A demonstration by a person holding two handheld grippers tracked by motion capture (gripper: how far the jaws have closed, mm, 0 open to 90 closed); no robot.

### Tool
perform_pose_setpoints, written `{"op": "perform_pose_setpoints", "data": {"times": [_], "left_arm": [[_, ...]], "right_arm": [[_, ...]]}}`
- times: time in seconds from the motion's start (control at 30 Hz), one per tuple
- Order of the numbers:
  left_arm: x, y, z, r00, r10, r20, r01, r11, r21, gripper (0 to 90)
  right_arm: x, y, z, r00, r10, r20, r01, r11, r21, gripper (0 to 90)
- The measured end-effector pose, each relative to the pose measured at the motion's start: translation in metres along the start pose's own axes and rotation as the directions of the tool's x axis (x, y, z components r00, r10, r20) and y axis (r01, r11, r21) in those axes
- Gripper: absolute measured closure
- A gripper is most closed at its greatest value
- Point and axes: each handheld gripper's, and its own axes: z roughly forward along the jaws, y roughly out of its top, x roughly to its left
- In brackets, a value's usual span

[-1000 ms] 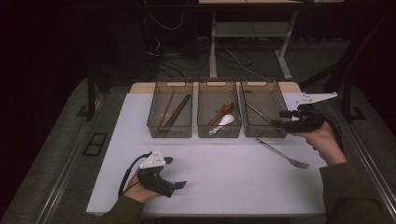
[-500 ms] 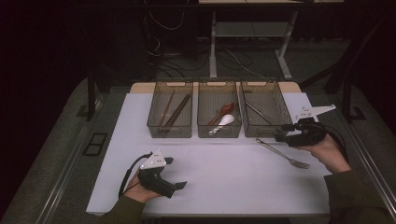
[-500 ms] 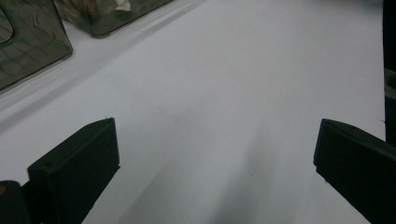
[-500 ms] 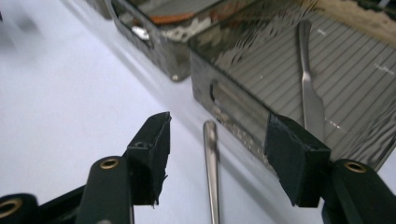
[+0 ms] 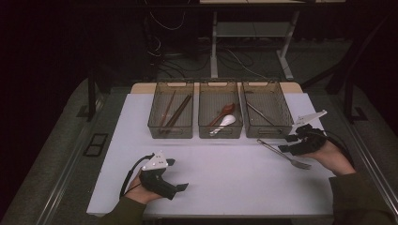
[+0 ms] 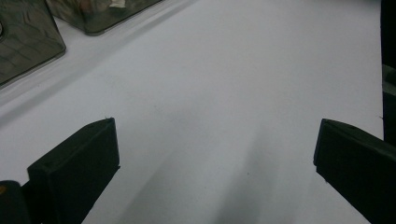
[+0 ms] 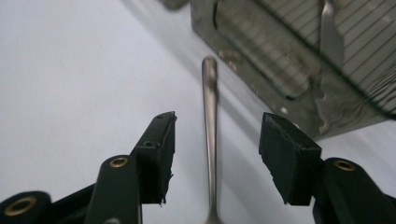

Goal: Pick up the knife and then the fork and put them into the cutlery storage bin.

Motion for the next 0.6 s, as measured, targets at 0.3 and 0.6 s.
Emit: {"op": "perform_pose_setpoints", "data": {"times": [0.3, 0.6], "left_arm": [[0.000, 0.000, 0.000, 1.0000, 0.000, 0.002, 0.000, 1.0000, 0.000, 0.0], [0.000, 0.000, 0.001, 1.0000, 0.000, 0.002, 0.000, 1.0000, 0.002, 0.0]], "right_arm": [[0.001, -0.002, 0.010, 0.9997, -0.024, 0.003, 0.024, 0.994, 0.110, 53.5], [0.003, -0.001, 0.020, 0.9980, -0.063, 0.002, 0.060, 0.965, 0.255, 63.9]]}}
